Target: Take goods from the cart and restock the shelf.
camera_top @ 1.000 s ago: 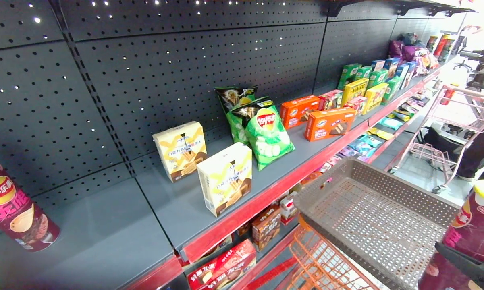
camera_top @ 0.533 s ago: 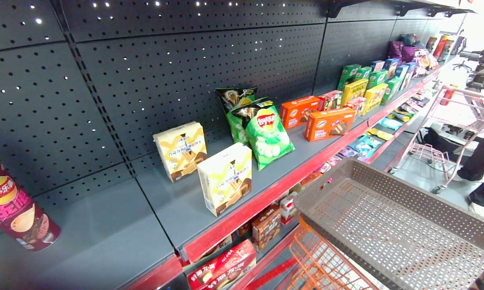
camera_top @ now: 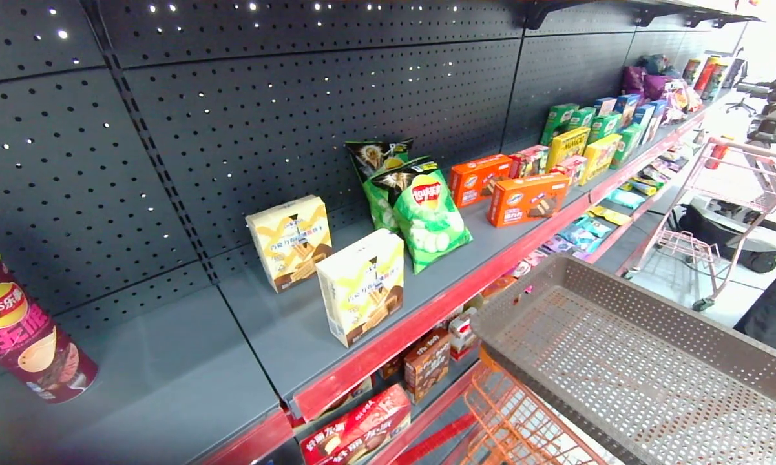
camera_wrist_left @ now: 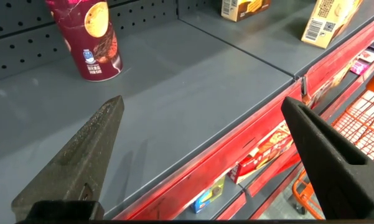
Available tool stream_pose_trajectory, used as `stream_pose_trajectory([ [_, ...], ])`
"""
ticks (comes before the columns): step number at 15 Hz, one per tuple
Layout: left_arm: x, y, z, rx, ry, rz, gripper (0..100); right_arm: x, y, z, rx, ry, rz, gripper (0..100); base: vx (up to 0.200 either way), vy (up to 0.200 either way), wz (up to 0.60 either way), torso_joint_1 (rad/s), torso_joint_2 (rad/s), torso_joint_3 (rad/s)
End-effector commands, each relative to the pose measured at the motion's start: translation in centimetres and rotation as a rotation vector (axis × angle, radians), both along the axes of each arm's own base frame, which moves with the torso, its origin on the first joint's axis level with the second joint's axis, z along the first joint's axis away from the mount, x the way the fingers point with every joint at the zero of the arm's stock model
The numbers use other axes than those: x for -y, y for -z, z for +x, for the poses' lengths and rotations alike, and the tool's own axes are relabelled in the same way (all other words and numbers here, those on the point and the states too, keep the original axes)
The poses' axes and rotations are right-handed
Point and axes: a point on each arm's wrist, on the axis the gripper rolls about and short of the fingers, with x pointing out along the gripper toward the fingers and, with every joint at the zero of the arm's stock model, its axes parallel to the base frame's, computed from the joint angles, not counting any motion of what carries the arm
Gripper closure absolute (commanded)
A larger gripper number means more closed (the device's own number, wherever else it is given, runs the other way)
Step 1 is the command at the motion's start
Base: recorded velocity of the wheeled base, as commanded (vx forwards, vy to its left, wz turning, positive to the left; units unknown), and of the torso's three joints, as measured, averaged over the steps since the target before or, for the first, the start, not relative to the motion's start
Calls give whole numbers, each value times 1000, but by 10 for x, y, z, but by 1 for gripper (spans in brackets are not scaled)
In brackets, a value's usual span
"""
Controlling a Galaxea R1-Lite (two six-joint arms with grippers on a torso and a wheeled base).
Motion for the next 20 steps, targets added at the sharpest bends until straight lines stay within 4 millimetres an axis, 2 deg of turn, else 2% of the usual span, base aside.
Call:
stream_pose_trajectory([
  [1, 0, 0, 0, -1, -1, -1, 0, -2, -4, -14, 85, 9, -14, 100, 0, 0, 600, 2, -2, 2],
  [17, 0, 0, 0, -1, -1, -1, 0, -2, 4, -15, 67, 6, -11, 100, 0, 0, 600, 2, 2, 3],
  [20, 0, 0, 0, -1, 0, 1, 0, -2, 4, -15, 64, -7, -10, 100, 0, 0, 0, 0, 0, 0],
])
